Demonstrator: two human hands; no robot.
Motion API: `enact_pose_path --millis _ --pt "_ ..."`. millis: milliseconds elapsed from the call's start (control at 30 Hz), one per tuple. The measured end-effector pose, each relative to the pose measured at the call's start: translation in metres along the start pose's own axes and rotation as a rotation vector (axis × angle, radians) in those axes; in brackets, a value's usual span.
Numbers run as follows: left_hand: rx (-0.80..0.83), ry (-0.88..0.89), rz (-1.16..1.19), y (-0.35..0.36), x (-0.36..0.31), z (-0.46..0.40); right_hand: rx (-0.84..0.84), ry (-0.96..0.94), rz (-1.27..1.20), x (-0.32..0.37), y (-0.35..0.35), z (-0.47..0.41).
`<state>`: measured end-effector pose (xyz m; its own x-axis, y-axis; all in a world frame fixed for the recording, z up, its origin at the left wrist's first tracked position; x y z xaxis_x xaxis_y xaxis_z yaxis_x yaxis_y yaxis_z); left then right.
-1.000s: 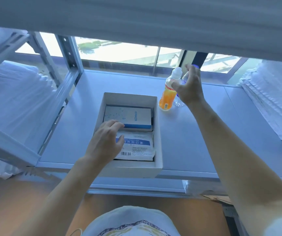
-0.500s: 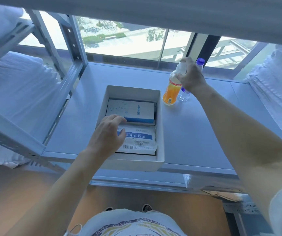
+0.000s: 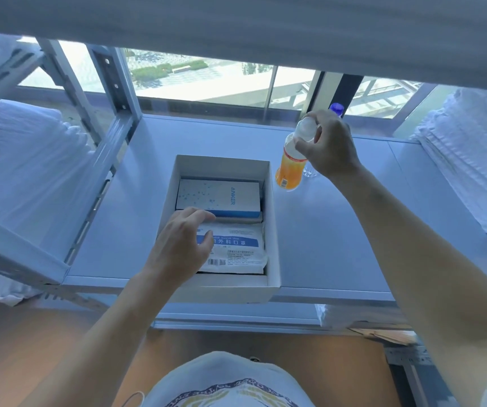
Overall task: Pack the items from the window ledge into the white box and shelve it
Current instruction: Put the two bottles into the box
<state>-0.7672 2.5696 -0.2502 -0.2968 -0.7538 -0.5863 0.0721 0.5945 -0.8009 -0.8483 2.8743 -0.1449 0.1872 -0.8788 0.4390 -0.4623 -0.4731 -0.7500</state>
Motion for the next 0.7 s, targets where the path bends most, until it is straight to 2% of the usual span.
enact_pose_path --millis 267,367,567,700 --pt "-0.003 0.013 0.053 -0.001 -0.003 -0.001 -0.143 -0.054 -0.056 0.072 -0.061 -0.001" --pt "-0.032 0.028 0.082 -0.006 -0.005 0.000 -0.126 -0.062 -0.038 0.098 -0.062 0.005" --pt "-0.172 0.052 0.168 -0.029 -0.008 0.006 -0.065 -0.338 -0.211 0.159 -0.039 0.032" --pt "-0.251 0.031 0.272 -0.046 -0.004 0.012 -0.001 -0.391 -0.289 0.172 -0.009 0.051"
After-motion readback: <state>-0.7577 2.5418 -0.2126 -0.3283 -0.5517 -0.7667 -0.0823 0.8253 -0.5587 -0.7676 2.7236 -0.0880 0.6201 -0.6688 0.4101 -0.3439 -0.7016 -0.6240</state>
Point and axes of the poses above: each hand's wrist, its own z-axis away from the middle knuckle, its own y-axis out of the palm, x = y × z, the point moved 9 cm from there along -z, towards the middle knuckle, and after that the axes turned 7 degrees about -y, right-handed, at the moved point
